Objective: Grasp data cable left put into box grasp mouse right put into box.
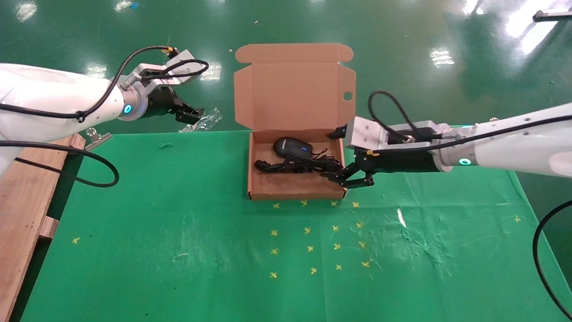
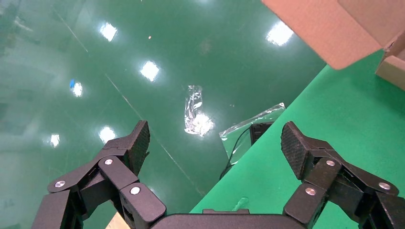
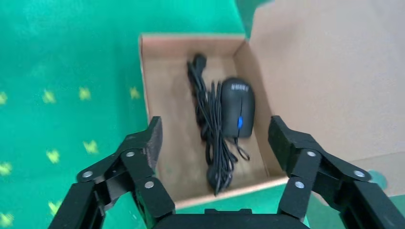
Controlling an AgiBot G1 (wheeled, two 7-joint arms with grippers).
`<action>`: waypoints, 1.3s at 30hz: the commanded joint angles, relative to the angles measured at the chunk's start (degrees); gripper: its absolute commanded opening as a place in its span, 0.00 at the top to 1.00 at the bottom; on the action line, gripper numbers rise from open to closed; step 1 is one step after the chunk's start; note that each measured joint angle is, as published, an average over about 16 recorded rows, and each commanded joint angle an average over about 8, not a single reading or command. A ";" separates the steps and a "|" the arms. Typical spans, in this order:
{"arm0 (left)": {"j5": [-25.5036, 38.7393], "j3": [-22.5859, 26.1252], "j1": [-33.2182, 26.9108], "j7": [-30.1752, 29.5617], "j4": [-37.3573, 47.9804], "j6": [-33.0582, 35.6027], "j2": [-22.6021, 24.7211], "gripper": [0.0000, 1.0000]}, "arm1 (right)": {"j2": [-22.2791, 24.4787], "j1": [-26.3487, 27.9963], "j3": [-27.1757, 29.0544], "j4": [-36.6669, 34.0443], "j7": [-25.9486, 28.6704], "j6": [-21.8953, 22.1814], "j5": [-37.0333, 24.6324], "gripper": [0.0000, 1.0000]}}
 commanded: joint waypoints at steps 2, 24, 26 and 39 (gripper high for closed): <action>0.00 0.00 0.00 0.00 0.00 0.00 0.00 0.00 | 1.71 -1.72 1.11 2.33 1.52 -1.04 2.85 0.00; -0.29 -0.16 0.13 0.16 -0.09 0.16 -0.10 0.00 | 14.34 -14.43 9.36 19.60 12.72 -8.69 23.92 0.00; -1.23 -0.68 0.52 0.68 -0.41 0.67 -0.43 0.00 | 15.48 -15.58 10.10 21.16 13.73 -9.38 25.81 0.00; -18.15 -10.04 7.63 10.05 -6.12 10.10 -6.27 0.00 | 22.95 -23.10 14.98 31.37 20.36 -13.91 38.27 0.00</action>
